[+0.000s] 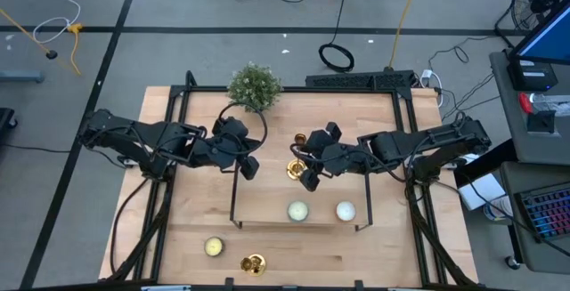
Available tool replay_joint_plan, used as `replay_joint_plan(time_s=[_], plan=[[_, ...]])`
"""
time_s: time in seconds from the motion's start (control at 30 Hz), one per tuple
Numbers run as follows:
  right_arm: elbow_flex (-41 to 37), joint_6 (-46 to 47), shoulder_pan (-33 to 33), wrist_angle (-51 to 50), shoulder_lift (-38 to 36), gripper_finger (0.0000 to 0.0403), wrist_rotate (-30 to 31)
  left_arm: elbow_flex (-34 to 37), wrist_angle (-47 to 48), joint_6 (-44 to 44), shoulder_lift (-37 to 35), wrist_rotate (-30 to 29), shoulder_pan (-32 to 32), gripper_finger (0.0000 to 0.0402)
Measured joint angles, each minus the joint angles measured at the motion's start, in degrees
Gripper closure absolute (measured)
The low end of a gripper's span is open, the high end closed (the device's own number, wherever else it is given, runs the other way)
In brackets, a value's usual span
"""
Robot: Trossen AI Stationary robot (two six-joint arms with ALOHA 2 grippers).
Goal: Pick & Place candle stick holders
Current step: Put the top left candle holder on the shelf
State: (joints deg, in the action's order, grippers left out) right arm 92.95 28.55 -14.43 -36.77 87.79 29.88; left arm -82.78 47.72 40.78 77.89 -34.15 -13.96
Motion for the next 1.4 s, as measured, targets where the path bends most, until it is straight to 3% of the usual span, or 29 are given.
replay_joint_plan(time_s=[0.53,0.9,1.4], plan=[[0.0,0.4,-0.3,-1.4,0.0,0.0332,0.0,0.0,-0.1,0.0,0.0,-0.4,0.0,0.0401],[0.0,0.4,-0.3,-1.4,0.0,0.0387,-0.1,0.0,-0.1,0.4,0.0,-0.4,0.0,0.0401],[0.1,0.8,-0.3,-2.4,-0.1,0.0387,-1.0,0.0,-0.9,0.2,0.0,-0.4,0.0,0.0401]])
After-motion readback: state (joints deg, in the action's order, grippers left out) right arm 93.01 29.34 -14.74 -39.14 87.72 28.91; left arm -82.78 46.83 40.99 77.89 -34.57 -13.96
